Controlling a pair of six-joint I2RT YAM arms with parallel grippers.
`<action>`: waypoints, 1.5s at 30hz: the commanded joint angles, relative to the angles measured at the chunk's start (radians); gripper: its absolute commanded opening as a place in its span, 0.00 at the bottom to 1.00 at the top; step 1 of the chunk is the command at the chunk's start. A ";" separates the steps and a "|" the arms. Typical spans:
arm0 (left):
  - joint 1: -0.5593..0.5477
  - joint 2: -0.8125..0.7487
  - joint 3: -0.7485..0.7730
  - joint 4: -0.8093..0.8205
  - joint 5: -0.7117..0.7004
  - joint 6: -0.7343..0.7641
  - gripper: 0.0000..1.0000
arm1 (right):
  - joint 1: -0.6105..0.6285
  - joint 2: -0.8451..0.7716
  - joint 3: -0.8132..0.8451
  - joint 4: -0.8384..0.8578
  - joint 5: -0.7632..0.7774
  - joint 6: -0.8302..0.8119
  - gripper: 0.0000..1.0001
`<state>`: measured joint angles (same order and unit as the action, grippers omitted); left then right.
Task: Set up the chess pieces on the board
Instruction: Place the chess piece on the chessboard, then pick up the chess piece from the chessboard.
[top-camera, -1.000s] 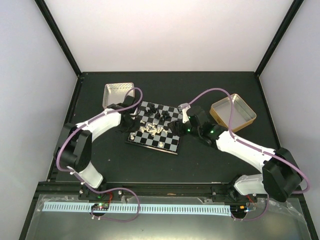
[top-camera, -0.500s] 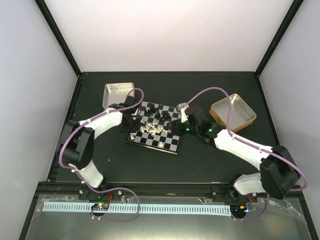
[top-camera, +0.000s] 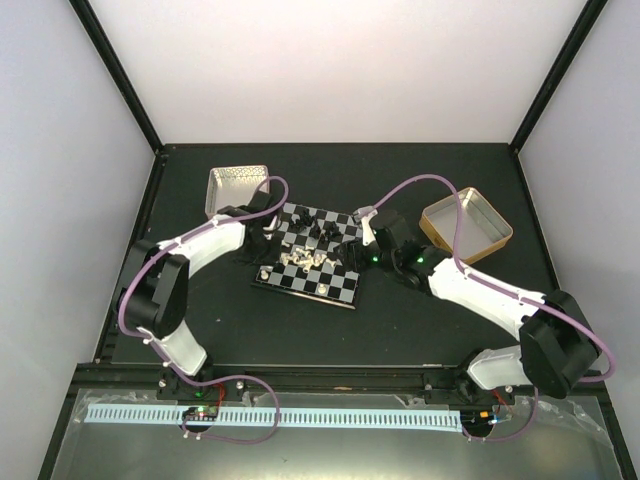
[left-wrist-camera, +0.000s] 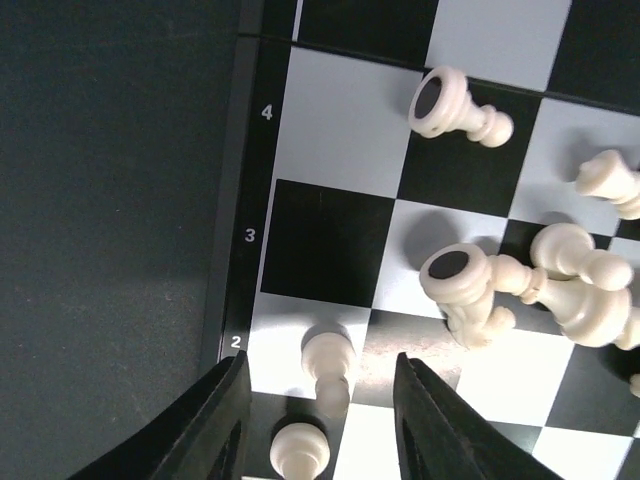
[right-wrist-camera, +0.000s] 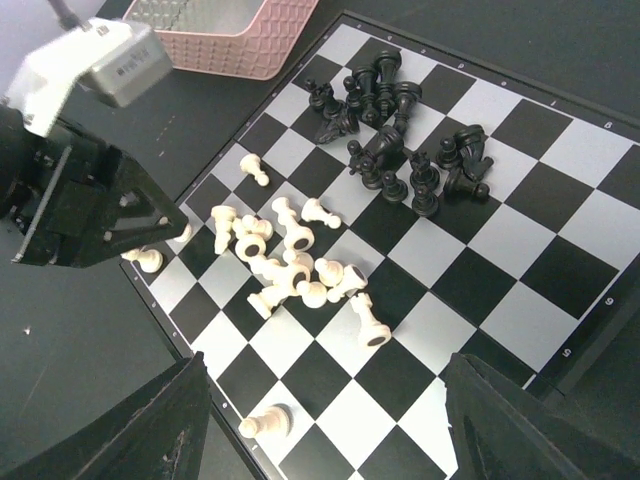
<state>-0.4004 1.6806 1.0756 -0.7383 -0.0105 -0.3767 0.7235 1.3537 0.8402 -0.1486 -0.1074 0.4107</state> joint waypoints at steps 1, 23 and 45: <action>0.006 -0.081 0.056 -0.028 0.005 0.005 0.44 | 0.003 0.022 0.051 -0.034 0.009 0.032 0.65; 0.007 -0.893 -0.251 0.432 0.202 0.047 0.62 | 0.011 0.440 0.371 -0.374 0.060 -0.135 0.40; 0.006 -1.004 -0.355 0.583 0.187 0.018 0.74 | 0.069 0.609 0.504 -0.448 0.110 -0.236 0.31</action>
<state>-0.3992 0.6762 0.7345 -0.2070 0.1478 -0.3443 0.7742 1.9480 1.3239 -0.5770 -0.0387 0.1883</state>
